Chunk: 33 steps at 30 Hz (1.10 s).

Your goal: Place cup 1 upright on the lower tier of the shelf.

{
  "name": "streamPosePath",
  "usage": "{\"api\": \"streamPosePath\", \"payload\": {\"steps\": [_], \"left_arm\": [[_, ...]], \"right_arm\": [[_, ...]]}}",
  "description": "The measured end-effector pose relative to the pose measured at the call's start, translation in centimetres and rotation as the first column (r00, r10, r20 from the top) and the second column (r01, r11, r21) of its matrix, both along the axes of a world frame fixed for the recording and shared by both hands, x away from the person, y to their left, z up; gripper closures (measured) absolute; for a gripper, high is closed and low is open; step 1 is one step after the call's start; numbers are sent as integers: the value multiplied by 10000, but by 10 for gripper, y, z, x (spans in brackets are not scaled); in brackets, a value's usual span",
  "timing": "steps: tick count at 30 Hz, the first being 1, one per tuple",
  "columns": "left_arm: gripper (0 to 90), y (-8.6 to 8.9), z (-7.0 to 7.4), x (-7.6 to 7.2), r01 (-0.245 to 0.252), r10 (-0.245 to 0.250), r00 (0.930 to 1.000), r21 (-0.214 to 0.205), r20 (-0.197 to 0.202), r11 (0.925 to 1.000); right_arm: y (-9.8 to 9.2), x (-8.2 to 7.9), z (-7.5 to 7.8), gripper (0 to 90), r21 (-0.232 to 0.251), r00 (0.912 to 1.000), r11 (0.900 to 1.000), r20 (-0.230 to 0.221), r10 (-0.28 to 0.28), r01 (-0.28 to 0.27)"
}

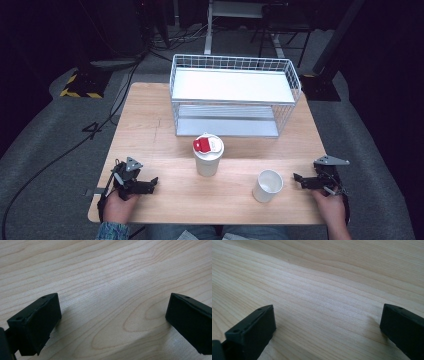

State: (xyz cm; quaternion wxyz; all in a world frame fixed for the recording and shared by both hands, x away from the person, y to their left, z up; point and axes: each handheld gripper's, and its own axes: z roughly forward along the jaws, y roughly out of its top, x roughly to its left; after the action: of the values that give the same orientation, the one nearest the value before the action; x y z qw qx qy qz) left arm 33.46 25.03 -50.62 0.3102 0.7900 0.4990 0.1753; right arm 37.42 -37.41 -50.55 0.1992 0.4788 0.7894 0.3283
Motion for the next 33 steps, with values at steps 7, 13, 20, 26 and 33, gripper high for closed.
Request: {"api": "streamPosePath", "payload": {"steps": [7, 13, 20, 26, 33], "left_arm": [[5, 0, 0, 2, 26, -26, 10000, 43, 42, 10000], [4, -4, 0, 7, -150, 150, 9999, 31, 22, 9999], [4, -5, 0, 11, -174, 174, 9998, 35, 27, 9998], [7, -7, 0, 12, -302, 302, 9995, 52, 33, 9995], [6, -8, 0, 12, -358, 358, 9994, 32, 35, 9994]], "right_arm": [[1, -2, 0, 6, 3, 9994, 9994, 32, -347, 347], [1, -2, 0, 5, -15, 9996, 9996, 36, -284, 284], [1, -4, 0, 11, 3, 9995, 9995, 13, -327, 327], [0, -7, 1, 53, 352, 10000, 9994, 36, -27, 26], [3, -30, 23, 106, 1240, 9907, 9871, 1030, 884, -1010]]}}
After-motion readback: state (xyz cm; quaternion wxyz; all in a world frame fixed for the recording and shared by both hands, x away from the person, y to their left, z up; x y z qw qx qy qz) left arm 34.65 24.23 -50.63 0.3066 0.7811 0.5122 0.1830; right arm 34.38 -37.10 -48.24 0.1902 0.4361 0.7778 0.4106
